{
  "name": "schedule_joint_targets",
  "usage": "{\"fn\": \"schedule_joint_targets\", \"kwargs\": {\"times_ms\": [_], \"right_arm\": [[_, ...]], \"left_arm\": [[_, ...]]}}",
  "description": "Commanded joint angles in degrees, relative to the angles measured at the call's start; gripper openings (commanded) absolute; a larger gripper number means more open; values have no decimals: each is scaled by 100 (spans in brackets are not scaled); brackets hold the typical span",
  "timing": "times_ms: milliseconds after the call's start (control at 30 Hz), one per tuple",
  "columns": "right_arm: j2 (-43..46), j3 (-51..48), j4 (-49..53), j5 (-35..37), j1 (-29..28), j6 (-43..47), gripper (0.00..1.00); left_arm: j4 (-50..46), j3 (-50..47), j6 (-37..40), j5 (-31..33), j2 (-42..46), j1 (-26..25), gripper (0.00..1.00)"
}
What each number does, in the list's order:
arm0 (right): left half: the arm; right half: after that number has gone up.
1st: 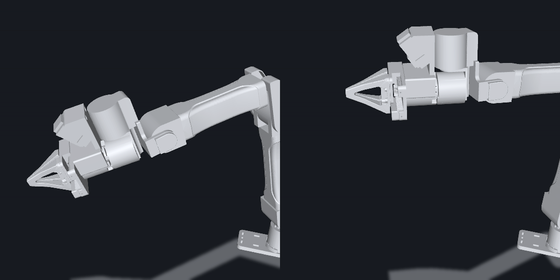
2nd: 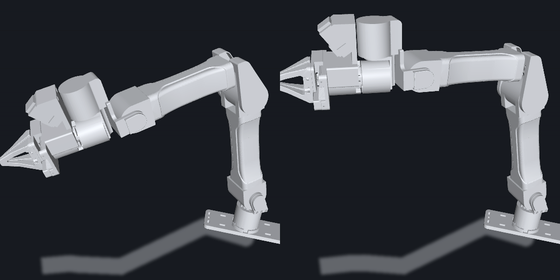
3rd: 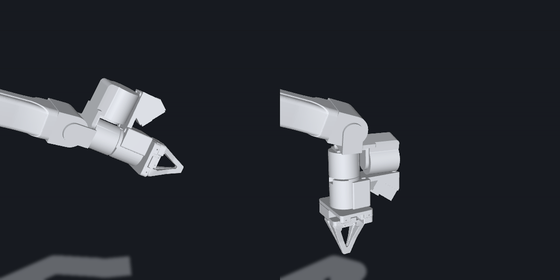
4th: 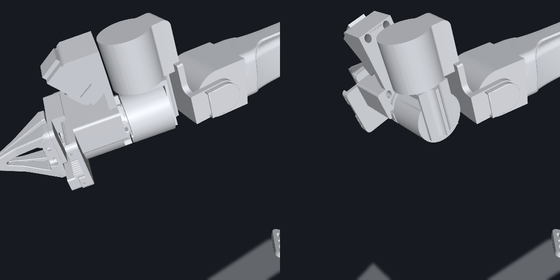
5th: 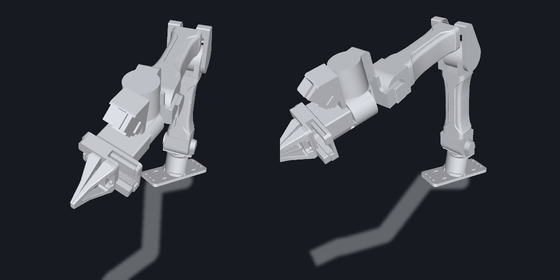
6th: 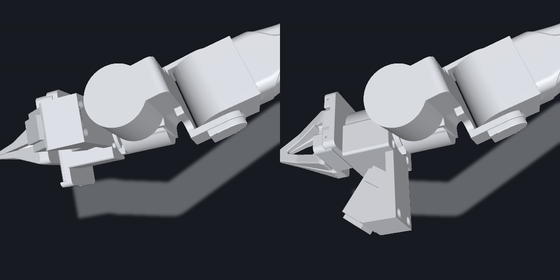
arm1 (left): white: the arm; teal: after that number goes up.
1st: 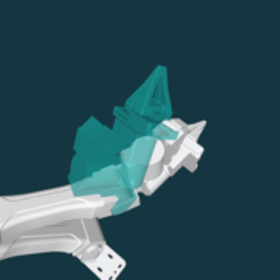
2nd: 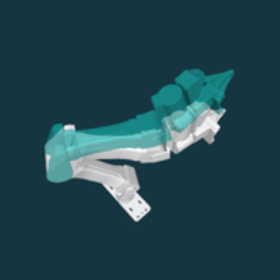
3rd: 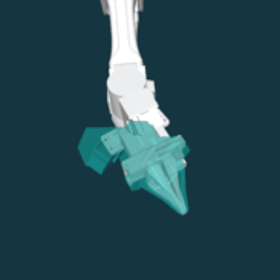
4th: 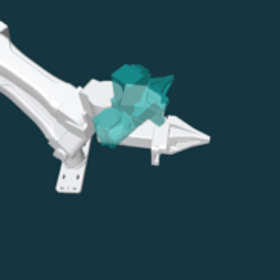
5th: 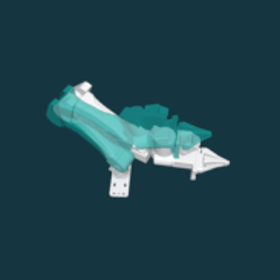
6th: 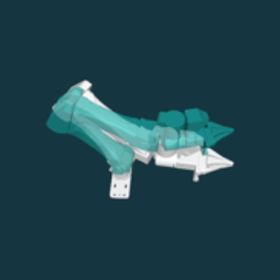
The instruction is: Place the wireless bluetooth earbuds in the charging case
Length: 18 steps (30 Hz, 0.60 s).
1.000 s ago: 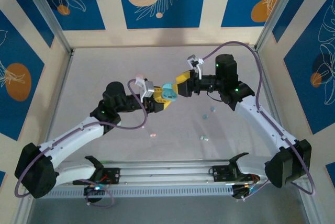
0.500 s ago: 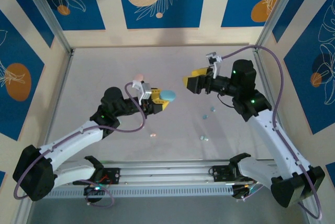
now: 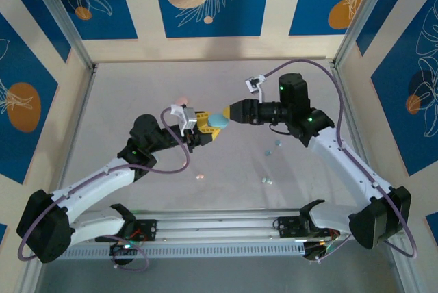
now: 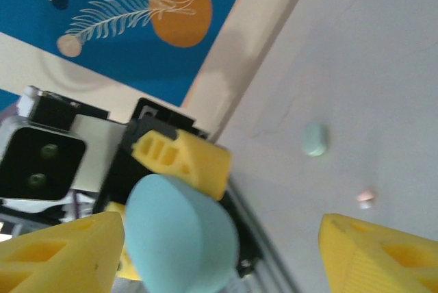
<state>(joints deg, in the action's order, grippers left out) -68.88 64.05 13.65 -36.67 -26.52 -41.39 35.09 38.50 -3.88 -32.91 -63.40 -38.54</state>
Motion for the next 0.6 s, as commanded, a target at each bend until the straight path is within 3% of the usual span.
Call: {"fn": "schedule_joint_targets", "kwargs": {"times_ms": [0, 367, 567], "right_arm": [[-131, -9, -353, -382, -149, -1052, 72], [-520, -212, -1196, -1074, -194, -2173, 48], [-549, -401, -1811, -1377, -160, -2591, 47]], "left_arm": [[200, 183, 323, 65, -19, -59, 29], [260, 232, 395, 104, -39, -62, 30], [221, 203, 432, 187, -17, -64, 30]]}}
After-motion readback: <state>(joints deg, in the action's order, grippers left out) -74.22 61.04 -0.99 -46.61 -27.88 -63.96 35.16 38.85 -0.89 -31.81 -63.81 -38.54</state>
